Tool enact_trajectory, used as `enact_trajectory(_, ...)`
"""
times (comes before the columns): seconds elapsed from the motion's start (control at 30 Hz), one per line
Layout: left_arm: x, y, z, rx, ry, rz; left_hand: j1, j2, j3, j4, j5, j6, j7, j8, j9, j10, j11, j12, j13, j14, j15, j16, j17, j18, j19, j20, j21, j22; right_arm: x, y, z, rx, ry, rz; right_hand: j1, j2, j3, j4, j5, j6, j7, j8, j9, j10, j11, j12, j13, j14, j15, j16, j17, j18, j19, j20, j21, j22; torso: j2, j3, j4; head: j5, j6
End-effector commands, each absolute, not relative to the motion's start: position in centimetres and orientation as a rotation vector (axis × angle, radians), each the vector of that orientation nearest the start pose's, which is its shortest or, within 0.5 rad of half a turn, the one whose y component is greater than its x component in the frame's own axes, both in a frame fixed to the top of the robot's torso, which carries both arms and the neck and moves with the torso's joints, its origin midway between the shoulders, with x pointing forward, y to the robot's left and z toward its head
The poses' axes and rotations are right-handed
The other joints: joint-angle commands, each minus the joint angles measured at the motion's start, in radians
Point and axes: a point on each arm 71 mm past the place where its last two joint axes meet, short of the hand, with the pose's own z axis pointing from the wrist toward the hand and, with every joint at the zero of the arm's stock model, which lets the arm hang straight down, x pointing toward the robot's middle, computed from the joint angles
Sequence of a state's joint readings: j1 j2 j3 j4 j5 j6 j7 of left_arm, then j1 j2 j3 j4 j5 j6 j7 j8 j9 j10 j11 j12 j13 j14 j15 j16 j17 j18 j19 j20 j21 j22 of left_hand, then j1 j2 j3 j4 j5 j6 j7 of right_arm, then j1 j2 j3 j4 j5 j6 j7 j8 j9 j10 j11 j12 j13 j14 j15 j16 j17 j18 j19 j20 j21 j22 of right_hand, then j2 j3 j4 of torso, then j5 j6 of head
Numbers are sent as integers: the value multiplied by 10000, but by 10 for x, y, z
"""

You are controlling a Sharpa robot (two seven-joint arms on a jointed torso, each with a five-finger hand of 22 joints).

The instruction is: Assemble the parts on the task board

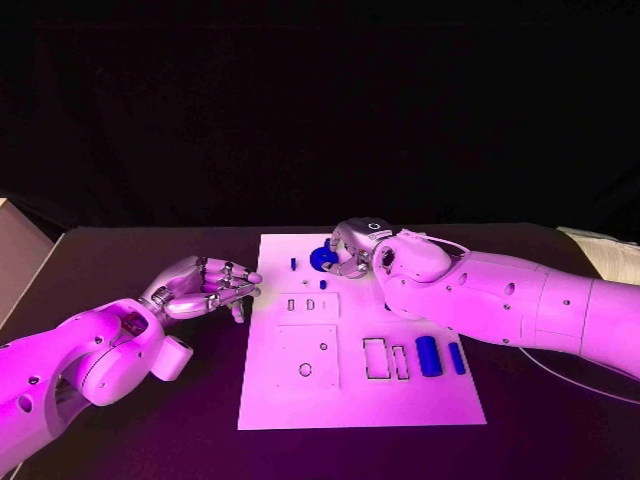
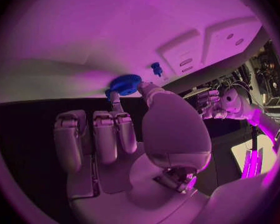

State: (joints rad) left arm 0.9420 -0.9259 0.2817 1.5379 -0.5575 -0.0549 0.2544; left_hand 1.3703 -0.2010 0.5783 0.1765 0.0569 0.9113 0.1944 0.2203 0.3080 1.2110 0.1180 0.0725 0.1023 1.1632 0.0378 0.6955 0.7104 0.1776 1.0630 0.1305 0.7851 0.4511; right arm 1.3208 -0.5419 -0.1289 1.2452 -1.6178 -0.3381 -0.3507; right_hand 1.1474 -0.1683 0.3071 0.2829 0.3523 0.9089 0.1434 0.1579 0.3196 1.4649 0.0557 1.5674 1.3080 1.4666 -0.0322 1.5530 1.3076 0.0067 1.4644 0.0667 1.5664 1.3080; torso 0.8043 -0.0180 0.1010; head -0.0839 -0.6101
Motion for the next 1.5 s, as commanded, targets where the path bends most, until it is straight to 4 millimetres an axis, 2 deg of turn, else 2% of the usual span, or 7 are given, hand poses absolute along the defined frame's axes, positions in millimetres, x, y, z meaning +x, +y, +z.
enact_trajectory(0.03,471,234,-185,-6541,16534,-15219,73,50,61,-25,-22,-66,-9,-62,14,-101,0,-58,-17,-73,26,-49,-3,56,-66,7,57,16,542,-139,-169,-2391,15999,3410,24,45,69,13,50,16,-3,-66,12,1059,72,34,2628,967,52,54,2285,-67,1064,58,44,2628,6,-4,2,-11,-4)
enact_trajectory(0.4,471,236,-185,-6564,16502,-15146,80,44,70,-38,-22,-85,-2,-74,17,-129,7,-69,-23,-73,30,-55,-2,55,-73,8,68,23,528,-164,-155,-1892,14727,3972,-49,29,129,45,146,108,1,-40,36,1059,81,34,2628,964,40,49,2272,-67,1064,54,44,2628,-18,-2,-45,22,33)
enact_trajectory(0.6,472,238,-185,-6588,16413,-15095,82,40,72,-44,-22,-93,1,-79,18,-141,11,-73,-26,-75,32,-59,-1,55,-77,9,72,25,520,-193,-139,-855,13589,5164,10,-121,134,2,-45,97,27,-83,38,1059,103,34,2628,953,19,31,2226,-67,1064,36,44,2628,-57,37,-118,41,83)
enact_trajectory(0.97,472,239,-183,-6628,16178,-15083,78,36,74,-47,-24,-103,5,-85,20,-153,16,-75,-29,-79,37,-65,-1,53,-85,11,78,28,518,-273,-129,394,14591,6773,1664,-542,654,-1005,-720,172,73,-197,80,1059,148,34,2628,937,-8,-1,2169,-67,1064,11,44,2628,-160,136,-275,-66,114)
enact_trajectory(1.3,471,236,-184,-6623,16142,-15196,74,32,73,-48,-25,-104,5,-86,22,-154,17,-73,-29,-81,39,-68,-1,53,-89,13,81,30,522,-332,-134,444,15283,5828,2326,-728,697,-1448,-775,204,49,-247,81,1059,126,34,2628,950,-29,19,2228,-67,1064,12,44,2628,-165,169,-287,-152,114)
enact_trajectory(1.4,470,236,-185,-6657,16143,-15203,74,32,73,-48,-25,-104,5,-86,22,-154,17,-73,-29,-81,39,-68,-1,53,-89,13,81,30,523,-340,-138,335,15418,5471,2363,-739,701,-1474,-757,194,48,-258,78,1059,126,34,2628,952,-30,22,2237,-67,1064,11,44,2628,-166,164,-282,-190,85)
enact_trajectory(1.5,469,237,-186,-6693,16158,-15207,78,31,78,-59,-25,-103,5,-86,28,-156,17,-69,-30,-82,40,-74,0,53,-97,15,89,35,524,-343,-143,318,15592,5254,2377,-756,686,-1486,-763,120,71,-311,60,1059,139,34,2628,953,-20,24,2244,-67,1064,12,44,2628,-152,185,-281,-228,56)
